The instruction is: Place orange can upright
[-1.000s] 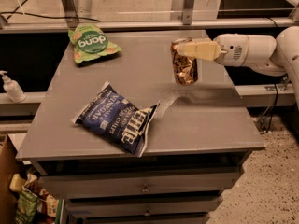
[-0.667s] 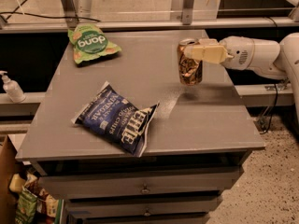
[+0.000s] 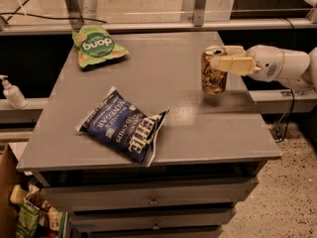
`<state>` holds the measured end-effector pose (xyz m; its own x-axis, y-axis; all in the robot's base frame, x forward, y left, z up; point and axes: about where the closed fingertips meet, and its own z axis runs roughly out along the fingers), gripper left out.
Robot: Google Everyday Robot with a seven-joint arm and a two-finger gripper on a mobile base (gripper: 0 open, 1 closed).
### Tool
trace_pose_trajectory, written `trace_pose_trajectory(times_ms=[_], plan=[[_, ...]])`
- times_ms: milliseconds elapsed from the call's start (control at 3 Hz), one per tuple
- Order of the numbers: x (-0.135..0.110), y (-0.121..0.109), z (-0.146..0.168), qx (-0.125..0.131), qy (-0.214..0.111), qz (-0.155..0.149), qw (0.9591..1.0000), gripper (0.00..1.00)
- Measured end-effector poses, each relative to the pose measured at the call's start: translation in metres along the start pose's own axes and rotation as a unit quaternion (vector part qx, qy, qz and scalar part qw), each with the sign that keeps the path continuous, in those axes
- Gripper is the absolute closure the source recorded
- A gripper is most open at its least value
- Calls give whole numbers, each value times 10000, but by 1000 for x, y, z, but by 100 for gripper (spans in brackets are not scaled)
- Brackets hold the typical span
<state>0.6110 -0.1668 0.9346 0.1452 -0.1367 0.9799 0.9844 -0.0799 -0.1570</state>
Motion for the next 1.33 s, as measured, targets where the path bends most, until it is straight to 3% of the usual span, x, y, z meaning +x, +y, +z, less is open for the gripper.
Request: trace_pose_trajectory(times_ms=[667, 1000, 1333], plan=[[-31, -8, -16, -39, 49, 6, 10000, 100], [-41, -10, -21, -39, 159, 87, 9998, 83], [-39, -11, -21, -39, 159, 87, 9998, 59]])
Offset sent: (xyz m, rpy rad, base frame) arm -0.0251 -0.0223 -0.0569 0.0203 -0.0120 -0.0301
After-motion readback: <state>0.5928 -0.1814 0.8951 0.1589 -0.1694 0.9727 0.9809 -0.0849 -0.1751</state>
